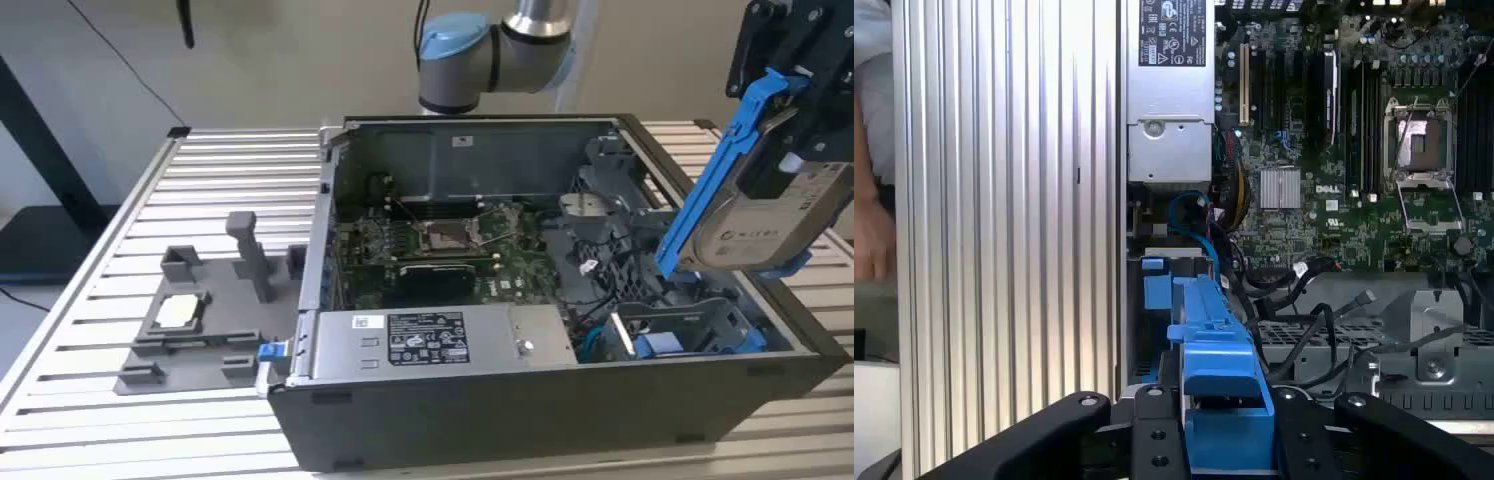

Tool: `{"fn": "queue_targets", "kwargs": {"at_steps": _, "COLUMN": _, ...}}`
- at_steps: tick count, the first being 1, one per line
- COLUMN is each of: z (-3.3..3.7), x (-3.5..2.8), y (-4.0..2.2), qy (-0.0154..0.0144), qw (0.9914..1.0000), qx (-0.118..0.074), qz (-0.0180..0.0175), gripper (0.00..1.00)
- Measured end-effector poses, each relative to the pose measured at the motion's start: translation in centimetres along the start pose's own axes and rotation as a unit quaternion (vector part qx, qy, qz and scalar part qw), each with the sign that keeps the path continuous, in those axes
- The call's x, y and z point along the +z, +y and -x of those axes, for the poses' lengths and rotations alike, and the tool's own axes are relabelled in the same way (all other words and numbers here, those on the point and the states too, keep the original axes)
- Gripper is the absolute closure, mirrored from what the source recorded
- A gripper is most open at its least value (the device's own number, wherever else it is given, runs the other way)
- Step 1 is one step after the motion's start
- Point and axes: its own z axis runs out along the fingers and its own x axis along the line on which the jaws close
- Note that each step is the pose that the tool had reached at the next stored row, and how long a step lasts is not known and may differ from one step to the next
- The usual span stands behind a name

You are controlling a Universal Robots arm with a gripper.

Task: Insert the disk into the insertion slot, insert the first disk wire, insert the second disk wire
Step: 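Insert the disk into the insertion slot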

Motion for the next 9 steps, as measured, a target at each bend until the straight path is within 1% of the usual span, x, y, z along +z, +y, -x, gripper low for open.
{"fn": "queue_targets", "kwargs": {"at_steps": 9, "z": 0.00, "x": 0.13, "y": 0.00, "qy": 0.0000, "qw": 1.00000, "qx": 0.000, "qz": 0.0000, "gripper": 0.67}}
